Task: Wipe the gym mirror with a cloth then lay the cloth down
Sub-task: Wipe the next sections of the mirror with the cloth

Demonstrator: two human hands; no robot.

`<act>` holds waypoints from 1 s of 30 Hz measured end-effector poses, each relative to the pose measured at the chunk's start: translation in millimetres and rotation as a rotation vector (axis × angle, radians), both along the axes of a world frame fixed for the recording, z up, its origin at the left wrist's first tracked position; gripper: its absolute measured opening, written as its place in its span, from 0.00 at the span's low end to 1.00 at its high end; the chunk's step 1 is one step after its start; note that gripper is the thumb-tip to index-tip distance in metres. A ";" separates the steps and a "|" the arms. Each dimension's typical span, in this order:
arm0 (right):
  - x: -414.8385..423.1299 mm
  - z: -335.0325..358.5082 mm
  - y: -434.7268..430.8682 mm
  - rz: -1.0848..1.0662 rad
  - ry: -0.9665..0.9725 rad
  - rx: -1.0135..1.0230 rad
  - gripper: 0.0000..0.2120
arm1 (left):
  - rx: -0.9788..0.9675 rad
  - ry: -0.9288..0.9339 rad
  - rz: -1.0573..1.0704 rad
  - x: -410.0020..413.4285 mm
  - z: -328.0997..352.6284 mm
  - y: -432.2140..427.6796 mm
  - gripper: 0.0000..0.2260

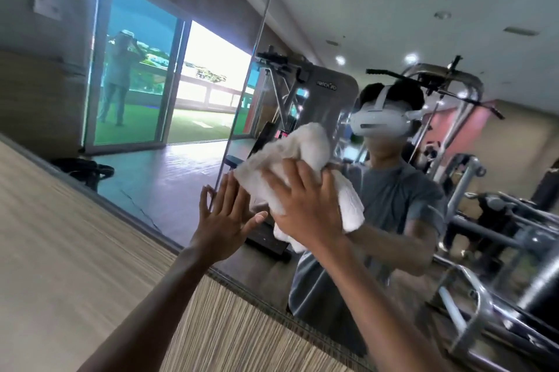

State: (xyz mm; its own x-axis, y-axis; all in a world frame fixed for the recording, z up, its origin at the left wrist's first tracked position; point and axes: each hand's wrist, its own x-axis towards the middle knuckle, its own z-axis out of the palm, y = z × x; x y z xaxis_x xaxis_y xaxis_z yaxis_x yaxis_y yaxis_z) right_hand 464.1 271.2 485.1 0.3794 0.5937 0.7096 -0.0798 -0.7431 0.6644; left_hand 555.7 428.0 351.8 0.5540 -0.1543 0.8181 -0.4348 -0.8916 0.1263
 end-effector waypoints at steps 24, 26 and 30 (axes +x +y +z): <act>-9.7 42.7 -17.4 0.010 0.173 0.025 0.31 | -0.064 0.167 0.084 -17.8 -68.5 -14.1 0.32; 5.1 65.6 6.0 -0.010 0.080 0.165 0.29 | -0.035 0.111 0.048 -15.8 -72.1 -12.3 0.32; 46.2 38.6 70.2 -0.037 0.079 0.099 0.33 | -0.016 0.167 -0.015 -21.0 -66.7 -8.4 0.31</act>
